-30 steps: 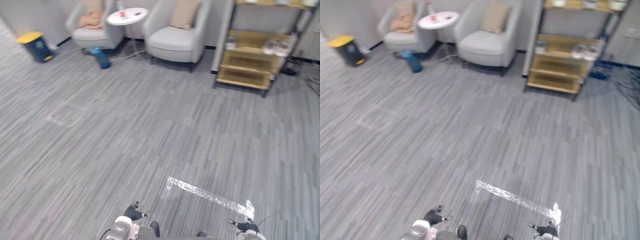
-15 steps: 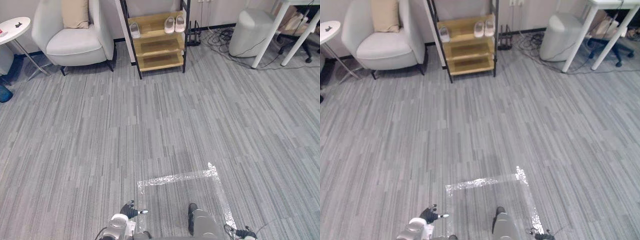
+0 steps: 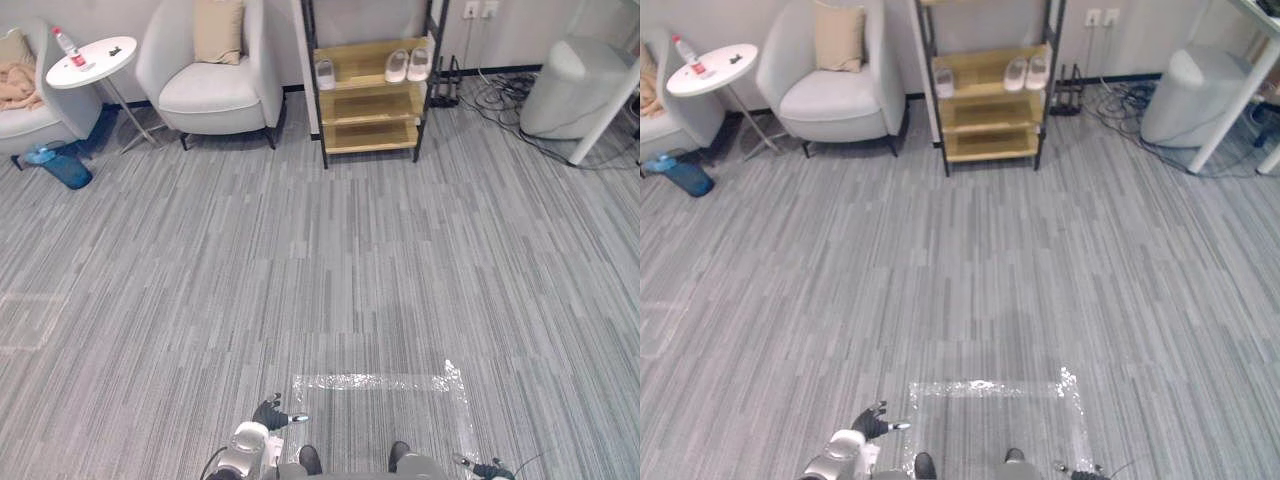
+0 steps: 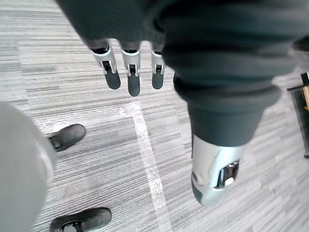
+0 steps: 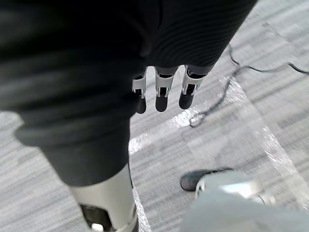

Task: Pick up cushions and gather them together orderly.

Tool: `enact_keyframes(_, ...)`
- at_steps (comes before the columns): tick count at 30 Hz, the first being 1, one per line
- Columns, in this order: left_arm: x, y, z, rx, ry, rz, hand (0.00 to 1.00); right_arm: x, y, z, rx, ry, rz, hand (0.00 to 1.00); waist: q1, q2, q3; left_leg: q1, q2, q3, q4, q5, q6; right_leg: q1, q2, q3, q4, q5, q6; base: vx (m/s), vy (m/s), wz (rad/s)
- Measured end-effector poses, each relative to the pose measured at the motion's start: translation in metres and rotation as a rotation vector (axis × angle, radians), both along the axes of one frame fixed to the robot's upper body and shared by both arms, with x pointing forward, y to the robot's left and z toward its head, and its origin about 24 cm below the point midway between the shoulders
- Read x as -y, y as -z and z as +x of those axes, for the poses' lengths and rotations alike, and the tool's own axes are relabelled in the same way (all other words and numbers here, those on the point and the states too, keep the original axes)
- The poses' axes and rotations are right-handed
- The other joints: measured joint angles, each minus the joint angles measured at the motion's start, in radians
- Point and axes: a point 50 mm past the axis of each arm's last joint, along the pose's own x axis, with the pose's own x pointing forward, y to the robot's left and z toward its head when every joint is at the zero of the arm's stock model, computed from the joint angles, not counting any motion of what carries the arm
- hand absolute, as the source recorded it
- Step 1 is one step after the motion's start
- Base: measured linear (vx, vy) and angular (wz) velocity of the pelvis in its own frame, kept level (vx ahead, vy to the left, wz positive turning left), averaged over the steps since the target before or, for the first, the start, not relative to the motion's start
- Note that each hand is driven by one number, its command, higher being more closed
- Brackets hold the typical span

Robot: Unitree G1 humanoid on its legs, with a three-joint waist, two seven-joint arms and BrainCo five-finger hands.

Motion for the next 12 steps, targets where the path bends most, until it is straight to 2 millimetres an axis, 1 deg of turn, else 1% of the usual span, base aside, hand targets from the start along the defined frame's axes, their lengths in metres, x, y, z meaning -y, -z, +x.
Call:
enact_keyframes(2,-0.003,0.002,-0.006,-0.018,-0.004,0.008,0.0,-0.003,0.001,0.0,0.001,0.008,0.009,0.0,0.007,-0.004,-0.003,0.003,-0.01,-0.011,0.0,0.0,0.0,0.019,-0.007,-0.007,-0.023,0.009,0.009,0.03,0.08,0.24)
enact_keyframes(3,-0.007,0.003,-0.008,-0.024,-0.005,0.018,0.0,-0.004,0.001,0.0,0.0,0.01,0.013,0.0,0.023,-0.004,-0.004,0.007,-0.016,-0.027,0.0,0.002,0.003,0.04,-0.008,-0.019,-0.047,0.018,0.009,0.01,0.047,0.17)
enact_keyframes(6,-0.011,0.004,-0.012,-0.033,-0.01,0.025,0.0,-0.005,0.002,0.0,0.001,0.012,0.017,0.0,0.031,-0.001,-0.007,0.01,-0.02,-0.053,-0.005,0.007,0.01,0.06,-0.006,-0.047,-0.057,0.018,0.008,-0.01,0.014,0.27)
enact_keyframes(9,-0.011,0.005,-0.016,-0.04,-0.021,0.022,0.0,-0.006,0.002,0.002,0.001,0.002,0.018,0.0,0.046,0.002,-0.022,0.026,-0.015,-0.077,-0.037,0.017,0.025,0.078,0.006,-0.069,-0.069,0.021,0.005,-0.03,-0.017,0.23)
enact_keyframes(12,-0.012,0.006,-0.02,-0.049,-0.028,0.021,0.0,-0.007,0.001,0.008,0.005,-0.029,0.009,0.0,0.048,0.005,-0.028,0.032,-0.013,-0.11,-0.058,0.028,0.037,0.097,0.013,-0.098,-0.085,0.028,0.0,-0.04,-0.016,0.23)
